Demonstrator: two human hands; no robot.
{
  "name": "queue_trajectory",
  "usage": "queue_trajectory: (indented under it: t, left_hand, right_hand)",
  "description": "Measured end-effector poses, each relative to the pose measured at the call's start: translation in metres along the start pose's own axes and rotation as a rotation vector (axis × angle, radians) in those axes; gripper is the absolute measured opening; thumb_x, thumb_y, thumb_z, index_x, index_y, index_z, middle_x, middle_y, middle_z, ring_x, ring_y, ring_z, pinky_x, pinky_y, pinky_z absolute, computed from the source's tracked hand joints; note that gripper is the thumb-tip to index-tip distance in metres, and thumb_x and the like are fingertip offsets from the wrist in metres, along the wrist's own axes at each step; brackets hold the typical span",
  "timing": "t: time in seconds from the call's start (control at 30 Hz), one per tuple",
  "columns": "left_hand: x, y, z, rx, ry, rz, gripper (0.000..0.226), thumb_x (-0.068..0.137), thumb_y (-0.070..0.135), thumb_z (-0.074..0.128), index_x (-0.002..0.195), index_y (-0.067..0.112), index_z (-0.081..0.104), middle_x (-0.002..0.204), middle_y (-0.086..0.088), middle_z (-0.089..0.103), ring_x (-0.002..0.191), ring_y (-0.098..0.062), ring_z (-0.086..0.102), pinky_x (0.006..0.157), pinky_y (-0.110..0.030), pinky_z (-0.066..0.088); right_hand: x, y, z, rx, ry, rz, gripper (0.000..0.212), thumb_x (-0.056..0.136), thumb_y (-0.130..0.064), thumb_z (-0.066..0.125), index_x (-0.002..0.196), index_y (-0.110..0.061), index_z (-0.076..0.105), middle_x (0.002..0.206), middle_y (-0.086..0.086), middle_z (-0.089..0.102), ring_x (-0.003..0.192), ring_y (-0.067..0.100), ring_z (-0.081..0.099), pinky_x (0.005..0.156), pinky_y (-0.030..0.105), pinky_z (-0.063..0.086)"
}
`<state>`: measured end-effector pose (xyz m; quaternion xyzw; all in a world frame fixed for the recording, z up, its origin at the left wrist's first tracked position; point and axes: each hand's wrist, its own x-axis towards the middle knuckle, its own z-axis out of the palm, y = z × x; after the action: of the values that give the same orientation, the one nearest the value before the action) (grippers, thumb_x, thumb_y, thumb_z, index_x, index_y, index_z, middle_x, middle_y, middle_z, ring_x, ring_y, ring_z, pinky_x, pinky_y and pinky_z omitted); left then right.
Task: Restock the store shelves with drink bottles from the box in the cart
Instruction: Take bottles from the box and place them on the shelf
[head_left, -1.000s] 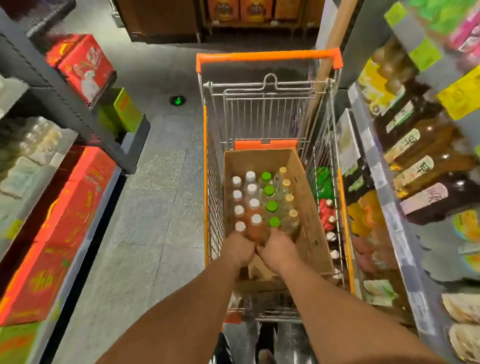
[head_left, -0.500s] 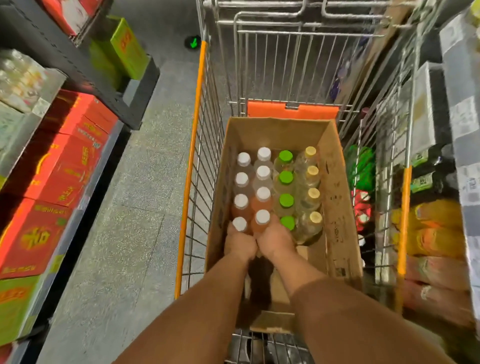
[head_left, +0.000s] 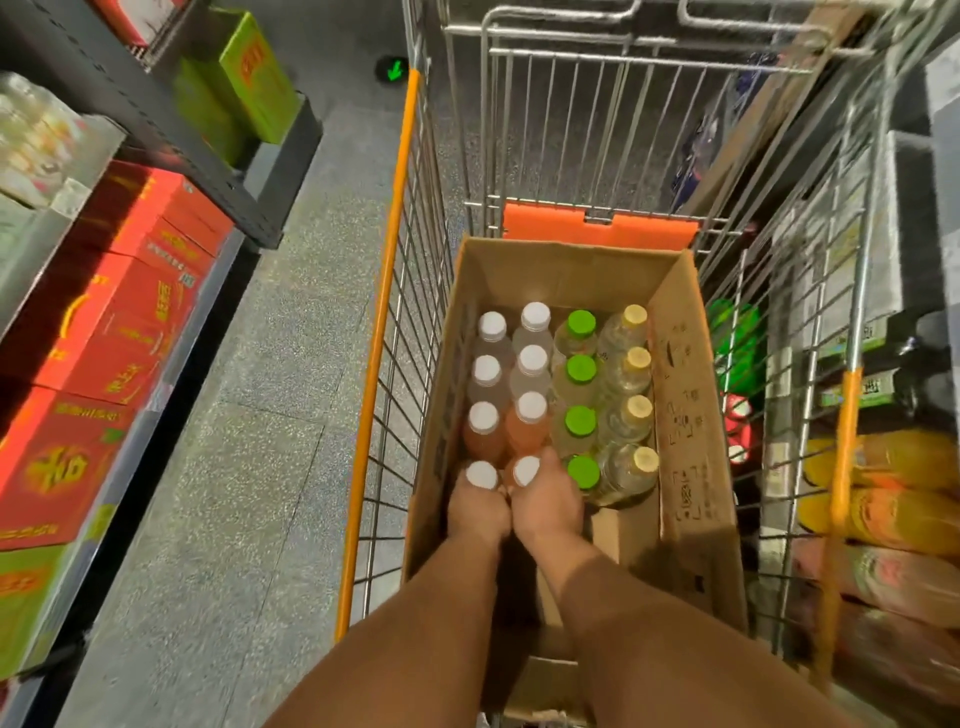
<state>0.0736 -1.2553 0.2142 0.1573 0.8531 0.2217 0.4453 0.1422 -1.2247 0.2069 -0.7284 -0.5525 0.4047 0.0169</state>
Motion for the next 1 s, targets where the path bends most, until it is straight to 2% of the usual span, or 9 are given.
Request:
queue_trajectory:
  t: [0.07, 0.13, 0.3, 0.5, 0.57, 0.63, 0.77, 0.87, 1.0]
  left_hand:
    - [-0.01, -0.001, -0.003, -0.006, 0.0, -0.008, 0.024, 0.09, 0.015, 0.062, 0.113, 0.009, 0.06, 0.113, -0.008, 0.066, 0.094, -0.013, 0.053, 0.076, -0.018, 0.034]
    - [-0.018, 0.0, -0.007, 0.03, -0.043, 0.011, 0.024, 0.089, 0.013, 0.061, 0.112, 0.005, 0.062, 0.11, -0.011, 0.067, 0.092, -0.015, 0.055, 0.074, -0.02, 0.037]
    - [-0.035, 0.011, -0.019, 0.111, -0.099, 0.078, 0.025, 0.088, 0.017, 0.062, 0.109, 0.004, 0.064, 0.104, -0.014, 0.069, 0.099, -0.028, 0.064, 0.082, -0.032, 0.051]
    - [-0.063, 0.026, -0.033, 0.308, -0.134, 0.217, 0.023, 0.088, 0.025, 0.059, 0.107, 0.014, 0.066, 0.108, -0.008, 0.07, 0.101, -0.028, 0.064, 0.084, -0.032, 0.05]
    - [-0.076, 0.036, -0.041, 0.338, -0.148, 0.27, 0.024, 0.087, 0.028, 0.059, 0.107, 0.016, 0.064, 0.108, -0.007, 0.069, 0.1, -0.028, 0.064, 0.085, -0.034, 0.052]
    - [-0.087, 0.048, -0.051, 0.34, -0.169, 0.34, 0.03, 0.084, 0.033, 0.064, 0.109, 0.016, 0.063, 0.108, -0.005, 0.069, 0.099, -0.027, 0.064, 0.078, -0.029, 0.049]
    - [-0.11, 0.076, -0.08, 0.391, -0.215, 0.583, 0.043, 0.078, 0.045, 0.071, 0.112, 0.02, 0.063, 0.107, -0.002, 0.069, 0.097, -0.023, 0.063, 0.07, -0.024, 0.039]
    - [-0.13, 0.104, -0.105, 0.362, -0.275, 0.719, 0.045, 0.073, 0.051, 0.075, 0.108, 0.023, 0.066, 0.102, 0.0, 0.071, 0.095, -0.024, 0.065, 0.075, -0.029, 0.049]
    - [-0.171, 0.141, -0.139, 0.226, -0.438, 0.895, 0.03, 0.071, 0.043, 0.08, 0.093, 0.024, 0.071, 0.086, 0.006, 0.074, 0.083, -0.018, 0.068, 0.071, -0.034, 0.055]
  right_hand:
    - [-0.009, 0.002, -0.004, 0.007, -0.004, 0.004, 0.025, 0.085, -0.026, 0.057, 0.11, -0.021, 0.053, 0.105, 0.01, 0.066, 0.096, 0.031, 0.061, 0.084, 0.034, 0.046]
    - [-0.017, 0.004, -0.008, 0.002, 0.002, 0.018, 0.021, 0.087, -0.029, 0.055, 0.107, -0.022, 0.056, 0.105, 0.008, 0.066, 0.096, 0.031, 0.061, 0.084, 0.034, 0.046]
    - [-0.034, 0.004, -0.023, 0.028, 0.008, 0.018, 0.025, 0.083, -0.029, 0.057, 0.107, -0.021, 0.054, 0.108, 0.01, 0.065, 0.098, 0.032, 0.06, 0.083, 0.035, 0.046]
    - [-0.062, 0.01, -0.053, 0.024, 0.057, 0.021, 0.023, 0.082, -0.035, 0.056, 0.102, -0.025, 0.054, 0.099, 0.009, 0.067, 0.093, 0.033, 0.062, 0.077, 0.034, 0.049]
    - [-0.074, 0.01, -0.067, 0.033, 0.113, 0.032, 0.024, 0.081, -0.039, 0.058, 0.1, -0.024, 0.056, 0.096, 0.008, 0.067, 0.09, 0.031, 0.063, 0.076, 0.037, 0.053]
    - [-0.088, 0.007, -0.084, 0.079, 0.177, 0.068, 0.025, 0.078, -0.041, 0.063, 0.096, -0.024, 0.059, 0.092, 0.006, 0.068, 0.086, 0.03, 0.063, 0.075, 0.038, 0.054]
    - [-0.121, -0.008, -0.119, 0.335, 0.305, 0.079, 0.03, 0.07, -0.041, 0.071, 0.096, -0.03, 0.059, 0.09, 0.002, 0.068, 0.084, 0.027, 0.062, 0.069, 0.032, 0.048]
    - [-0.152, -0.026, -0.144, 0.466, 0.429, 0.06, 0.031, 0.074, -0.036, 0.072, 0.101, -0.032, 0.056, 0.091, -0.002, 0.067, 0.084, 0.025, 0.06, 0.069, 0.031, 0.045]
    - [-0.202, -0.052, -0.181, 0.552, 0.594, 0.007, 0.021, 0.079, -0.03, 0.069, 0.097, -0.028, 0.059, 0.089, -0.004, 0.064, 0.085, 0.023, 0.06, 0.068, 0.029, 0.041]
